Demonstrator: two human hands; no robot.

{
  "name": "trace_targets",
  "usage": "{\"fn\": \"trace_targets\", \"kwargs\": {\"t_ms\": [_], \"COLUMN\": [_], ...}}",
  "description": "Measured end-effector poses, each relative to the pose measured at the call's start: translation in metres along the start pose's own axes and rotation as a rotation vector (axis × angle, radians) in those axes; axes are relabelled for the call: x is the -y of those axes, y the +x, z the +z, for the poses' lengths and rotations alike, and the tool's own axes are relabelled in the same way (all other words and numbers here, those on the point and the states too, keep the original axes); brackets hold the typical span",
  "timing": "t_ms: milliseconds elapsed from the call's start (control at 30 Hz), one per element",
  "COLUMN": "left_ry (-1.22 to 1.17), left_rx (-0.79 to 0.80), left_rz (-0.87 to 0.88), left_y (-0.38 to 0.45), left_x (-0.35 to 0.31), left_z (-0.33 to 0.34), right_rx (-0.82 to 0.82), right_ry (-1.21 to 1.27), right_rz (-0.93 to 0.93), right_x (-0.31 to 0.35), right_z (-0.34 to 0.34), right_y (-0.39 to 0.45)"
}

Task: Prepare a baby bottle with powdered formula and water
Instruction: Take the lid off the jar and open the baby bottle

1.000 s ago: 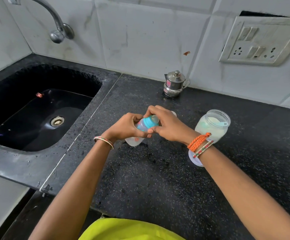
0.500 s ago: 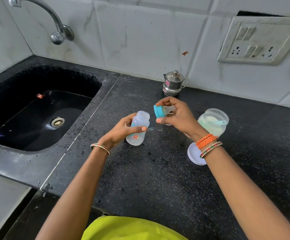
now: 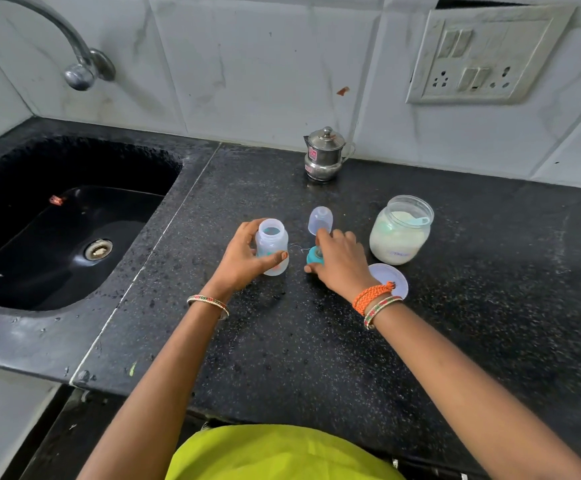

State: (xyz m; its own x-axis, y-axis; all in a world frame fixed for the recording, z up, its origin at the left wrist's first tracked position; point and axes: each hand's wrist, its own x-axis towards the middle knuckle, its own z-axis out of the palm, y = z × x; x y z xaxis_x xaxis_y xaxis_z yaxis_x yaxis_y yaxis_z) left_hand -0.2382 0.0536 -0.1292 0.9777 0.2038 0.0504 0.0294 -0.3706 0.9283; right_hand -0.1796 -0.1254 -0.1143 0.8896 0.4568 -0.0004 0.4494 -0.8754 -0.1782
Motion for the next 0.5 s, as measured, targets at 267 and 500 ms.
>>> {"fn": "trace_targets", "kwargs": {"t_ms": [267, 500], "left_ry": [-0.14, -0.114], "left_rx": [0.037, -0.365], "left_rz": [-0.07, 0.217], "left_y": [-0.003, 0.001], "left_x": [-0.015, -0.086], "left_z": [-0.001, 0.028], "right_rx": [0.008, -0.425], "right_ry": [0.1, 0.347], "right_rz": [0.01, 0.032], "right_x": [-0.006, -0.042], "right_z": [-0.005, -0.085], "right_y": [-0.006, -0.004]}}
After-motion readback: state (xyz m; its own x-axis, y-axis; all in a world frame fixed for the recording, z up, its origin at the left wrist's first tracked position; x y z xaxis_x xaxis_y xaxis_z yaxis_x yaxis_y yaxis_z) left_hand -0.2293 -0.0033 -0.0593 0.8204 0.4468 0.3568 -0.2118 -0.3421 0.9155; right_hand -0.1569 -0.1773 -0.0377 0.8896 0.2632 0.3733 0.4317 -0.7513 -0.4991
